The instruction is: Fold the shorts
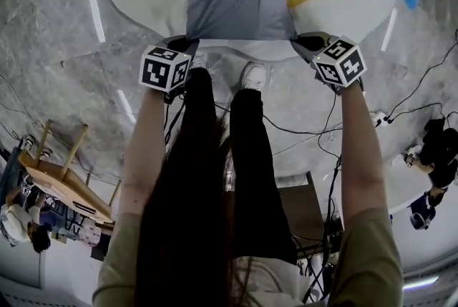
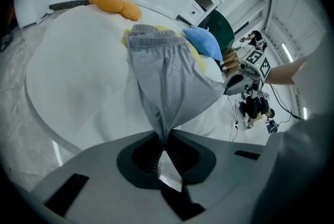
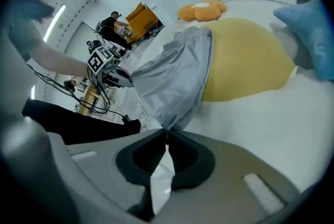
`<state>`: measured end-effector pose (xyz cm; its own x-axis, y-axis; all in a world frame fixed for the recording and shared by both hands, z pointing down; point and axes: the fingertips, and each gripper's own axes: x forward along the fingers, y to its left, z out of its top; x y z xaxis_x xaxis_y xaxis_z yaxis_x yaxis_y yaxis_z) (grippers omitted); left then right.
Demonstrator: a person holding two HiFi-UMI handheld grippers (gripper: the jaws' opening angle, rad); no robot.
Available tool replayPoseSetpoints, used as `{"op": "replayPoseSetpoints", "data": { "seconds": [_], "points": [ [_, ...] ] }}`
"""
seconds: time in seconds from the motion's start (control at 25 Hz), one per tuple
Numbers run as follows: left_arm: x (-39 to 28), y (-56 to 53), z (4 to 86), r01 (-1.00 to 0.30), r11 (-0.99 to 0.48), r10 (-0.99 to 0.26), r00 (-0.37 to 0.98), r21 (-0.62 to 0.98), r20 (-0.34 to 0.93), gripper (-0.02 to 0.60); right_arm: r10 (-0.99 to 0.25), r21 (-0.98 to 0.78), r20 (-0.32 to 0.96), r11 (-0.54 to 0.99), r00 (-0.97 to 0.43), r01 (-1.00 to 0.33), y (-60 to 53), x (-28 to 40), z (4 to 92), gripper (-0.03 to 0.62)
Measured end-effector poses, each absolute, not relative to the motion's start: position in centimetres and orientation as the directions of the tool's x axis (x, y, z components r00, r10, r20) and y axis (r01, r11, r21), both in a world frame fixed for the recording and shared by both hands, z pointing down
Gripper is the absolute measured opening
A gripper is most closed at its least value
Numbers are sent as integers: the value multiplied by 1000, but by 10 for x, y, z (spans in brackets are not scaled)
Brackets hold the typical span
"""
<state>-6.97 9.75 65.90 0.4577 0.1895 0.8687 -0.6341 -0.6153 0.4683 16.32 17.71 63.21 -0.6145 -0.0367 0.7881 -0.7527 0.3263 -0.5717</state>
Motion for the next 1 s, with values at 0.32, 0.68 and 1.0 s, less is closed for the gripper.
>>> {"op": "replayPoseSetpoints", "data": {
  "seconds": [0.32, 0.68, 1.0],
  "points": [
    [-94, 95, 682, -695, -634, 172, 299, 338, 938, 29, -9, -402, 899, 383, -439, -832, 184, 177, 663, 18],
    [-96, 52, 650, -687, -690, -18, 330, 228, 944, 187, -114, -278, 921, 475, -371, -835, 147, 193, 627, 287],
    [5, -70, 655, -578, -805, -113, 370, 133, 922, 198, -360, -181, 845, 503, -395, -845, -25, 181, 611, 285]
  ]
}}
